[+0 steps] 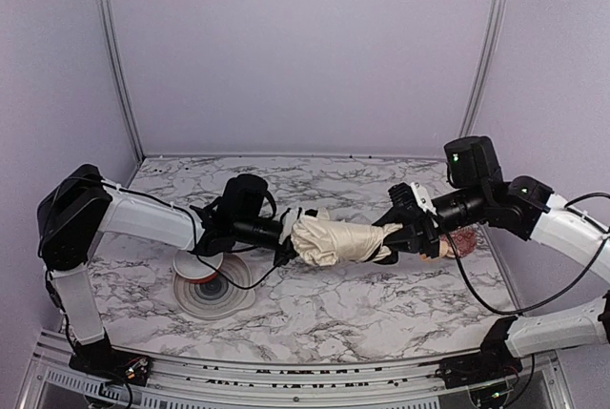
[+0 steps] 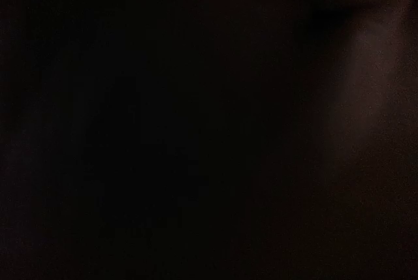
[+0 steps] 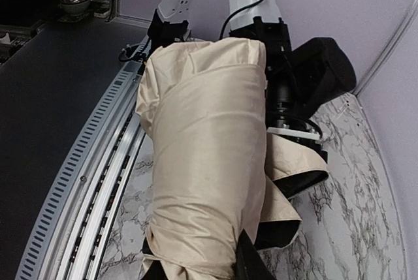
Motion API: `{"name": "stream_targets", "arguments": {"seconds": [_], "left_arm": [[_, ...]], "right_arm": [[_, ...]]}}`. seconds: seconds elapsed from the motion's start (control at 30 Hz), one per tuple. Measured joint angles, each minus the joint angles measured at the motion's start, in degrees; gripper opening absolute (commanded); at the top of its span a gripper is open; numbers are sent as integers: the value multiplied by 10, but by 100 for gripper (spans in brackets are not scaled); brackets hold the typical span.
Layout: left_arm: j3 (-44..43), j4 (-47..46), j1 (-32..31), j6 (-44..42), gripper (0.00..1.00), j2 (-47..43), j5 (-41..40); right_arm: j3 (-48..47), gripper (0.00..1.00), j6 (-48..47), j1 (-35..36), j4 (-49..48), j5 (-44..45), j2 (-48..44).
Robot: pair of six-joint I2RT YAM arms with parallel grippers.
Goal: Put away the umbrella
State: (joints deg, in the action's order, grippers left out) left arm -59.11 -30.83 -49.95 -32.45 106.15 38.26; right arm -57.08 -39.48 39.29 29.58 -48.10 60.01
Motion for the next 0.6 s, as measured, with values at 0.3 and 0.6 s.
{"name": "stream_targets", "arguments": {"seconds": [0.3, 0.6], "left_arm": [[-108, 105, 28, -76, 0, 36, 35], [-169, 297, 38, -198, 0, 3, -27]], "right_arm": [[16, 0, -62, 76, 10, 38, 52], [90, 0, -3, 106, -113, 125, 154]]}}
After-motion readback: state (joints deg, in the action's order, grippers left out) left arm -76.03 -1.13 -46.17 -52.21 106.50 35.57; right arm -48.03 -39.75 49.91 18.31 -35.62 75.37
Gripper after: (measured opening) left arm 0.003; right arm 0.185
